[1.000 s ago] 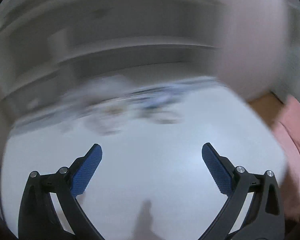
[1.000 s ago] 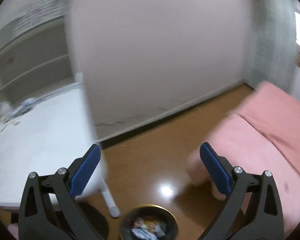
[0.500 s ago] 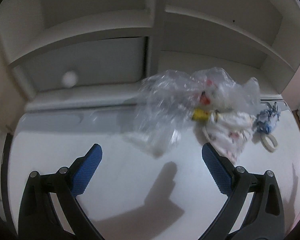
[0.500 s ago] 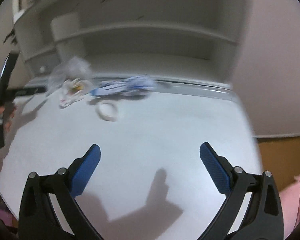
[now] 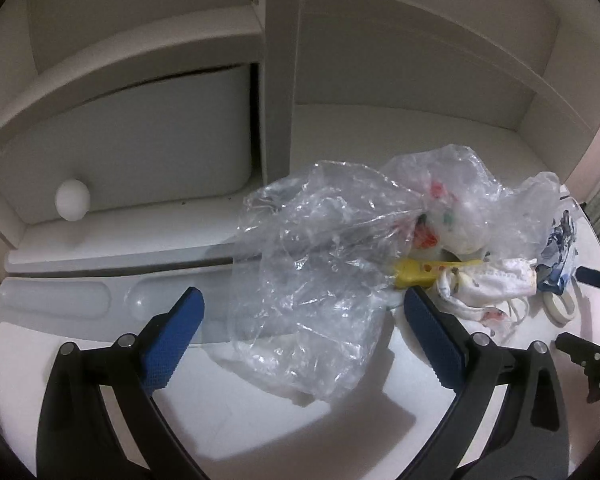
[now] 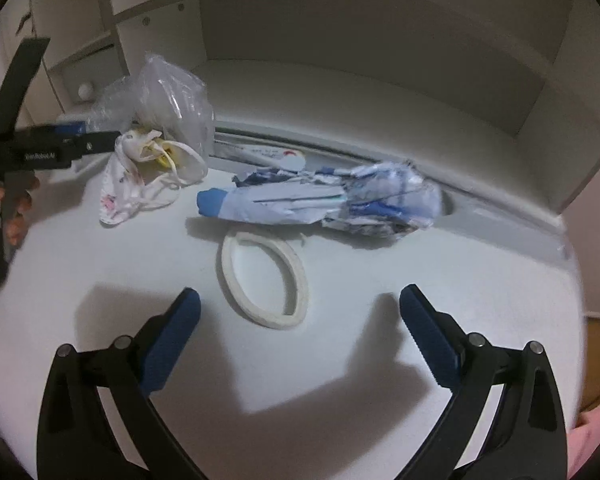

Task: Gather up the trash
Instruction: 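Return both tools to the desk above the remaining trash, then grasp the clear plastic bag with the left tool while the right tool grasps the tape roll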

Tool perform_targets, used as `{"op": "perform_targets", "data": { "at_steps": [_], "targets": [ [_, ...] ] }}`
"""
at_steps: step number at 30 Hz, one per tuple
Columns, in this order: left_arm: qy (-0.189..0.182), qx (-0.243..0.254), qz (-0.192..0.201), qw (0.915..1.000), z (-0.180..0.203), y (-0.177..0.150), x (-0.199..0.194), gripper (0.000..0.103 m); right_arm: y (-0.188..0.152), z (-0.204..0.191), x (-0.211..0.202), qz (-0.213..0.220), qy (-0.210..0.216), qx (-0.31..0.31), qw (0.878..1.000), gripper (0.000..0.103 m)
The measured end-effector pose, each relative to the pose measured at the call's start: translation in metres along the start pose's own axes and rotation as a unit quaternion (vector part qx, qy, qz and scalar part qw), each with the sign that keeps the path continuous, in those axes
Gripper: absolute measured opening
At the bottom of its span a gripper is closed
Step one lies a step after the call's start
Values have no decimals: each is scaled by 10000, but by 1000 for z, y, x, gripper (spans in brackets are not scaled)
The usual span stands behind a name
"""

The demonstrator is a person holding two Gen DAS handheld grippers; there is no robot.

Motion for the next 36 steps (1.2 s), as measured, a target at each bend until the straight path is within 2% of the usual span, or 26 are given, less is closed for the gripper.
{"op": "perform_targets", "data": {
  "at_steps": [3, 8, 9, 10, 14, 15, 18, 20, 21, 22, 23, 24, 25, 26, 31, 36],
  "targets": [
    [74, 11, -81, 9999, -3, 3, 8, 97, 0, 2, 0, 168, 42, -69, 9998, 98],
    [127, 26, -129, 9998, -4, 10, 20, 96, -2, 3, -2, 167, 65, -77, 9998, 98],
    [100, -3, -111, 9999, -4, 11, 21, 89, -2, 3, -3, 168, 65, -75, 9998, 98],
    [-14, -65, -72, 10000, -6, 12, 21, 77, -2, 3, -2, 169, 64, -68, 9998, 98],
    [-114, -130, 2, 9998, -10, 9, 14, 63, 0, 2, 2, 166, -16, 1, 9999, 98],
    [-163, -87, 19, 9998, -7, 9, 13, 54, 2, 1, 4, 164, -21, -5, 9999, 98],
    [-265, 8, 74, 9996, -1, 9, 9, 20, 3, -6, 7, 162, 15, -43, 9999, 98],
    [-294, -30, 105, 9995, -3, 10, 8, 13, 3, -10, 7, 165, 82, -107, 9998, 97],
    [-366, -80, 182, 9991, -4, 10, 5, 9, 3, -13, 6, 175, 120, -155, 9997, 91],
    [-375, -110, 263, 9989, -5, 10, 1, 9, 3, -16, 6, 209, 159, -197, 9995, 78],
    [-372, -132, 319, 9987, -8, 9, -5, 8, 3, -19, 3, 283, 216, -268, 9990, 72],
    [-380, -149, 356, 9985, -9, 9, -9, 8, 2, -23, 0, 339, 271, -310, 9986, 60],
    [-391, -172, 409, 9982, -9, 9, -16, 8, 2, -25, -2, 366, 289, -328, 9984, 42],
    [-387, -178, 435, 9981, -9, 8, -21, 8, 1, -28, -5, 412, 311, -343, 9981, 38],
    [-350, -253, 660, 9969, -13, -4, -67, 8, -6, -37, -10, 411, 352, -333, 9980, 38],
    [-269, -345, 851, 9954, -18, -31, -117, 8, -17, -48, -20, 412, 335, -352, 9980, 38]
  ]
}}
Point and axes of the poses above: each gripper's, at about its wrist camera, not at the fingertips, and x roughly the way its jaws point, z to its right, y to its top, the point moved 6 cm from there along x, roughly the way its jaws point, and after that the axes turned 4 degrees about z, right-handed, at the moved point
